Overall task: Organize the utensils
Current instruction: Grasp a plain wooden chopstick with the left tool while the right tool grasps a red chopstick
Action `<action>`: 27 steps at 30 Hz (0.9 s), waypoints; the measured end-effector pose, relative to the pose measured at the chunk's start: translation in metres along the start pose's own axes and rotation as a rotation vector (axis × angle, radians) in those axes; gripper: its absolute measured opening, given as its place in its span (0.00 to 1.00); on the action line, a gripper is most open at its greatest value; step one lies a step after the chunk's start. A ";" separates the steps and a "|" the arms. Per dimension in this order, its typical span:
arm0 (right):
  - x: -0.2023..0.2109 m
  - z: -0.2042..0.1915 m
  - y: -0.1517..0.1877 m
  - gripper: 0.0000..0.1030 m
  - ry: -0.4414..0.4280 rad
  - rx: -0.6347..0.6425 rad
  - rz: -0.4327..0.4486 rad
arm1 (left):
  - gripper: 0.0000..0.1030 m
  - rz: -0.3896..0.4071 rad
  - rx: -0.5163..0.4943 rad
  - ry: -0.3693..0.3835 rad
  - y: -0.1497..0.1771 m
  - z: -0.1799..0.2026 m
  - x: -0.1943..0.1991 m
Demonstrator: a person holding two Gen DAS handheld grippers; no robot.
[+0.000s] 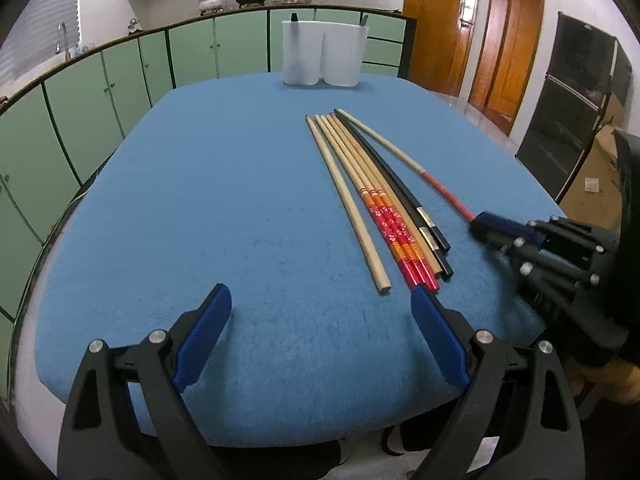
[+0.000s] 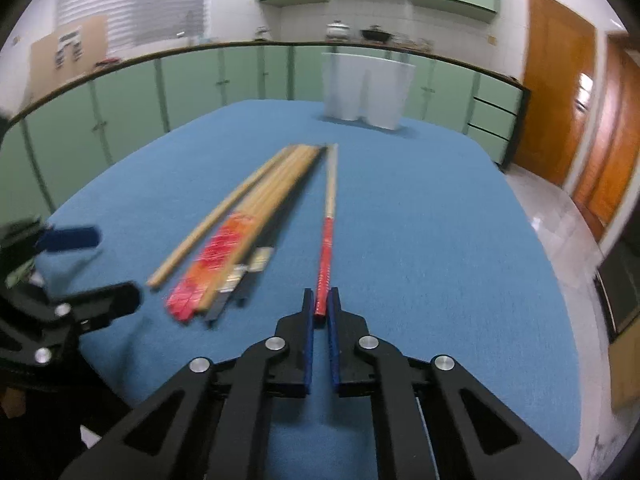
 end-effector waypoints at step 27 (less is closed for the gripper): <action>0.007 0.013 0.009 0.07 0.034 -0.039 0.011 | 0.08 0.088 0.120 -0.139 -0.002 -0.011 -0.009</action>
Point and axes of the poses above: each gripper's, at about its wrist camera, not at the fingertips, and x roughly against the way its jaws point, z to its right, y to its underside, the point moved 3 cm from there along -x, roughly the way its jaws point, and after that the axes turned 3 degrees about x, right-handed, at the moved point
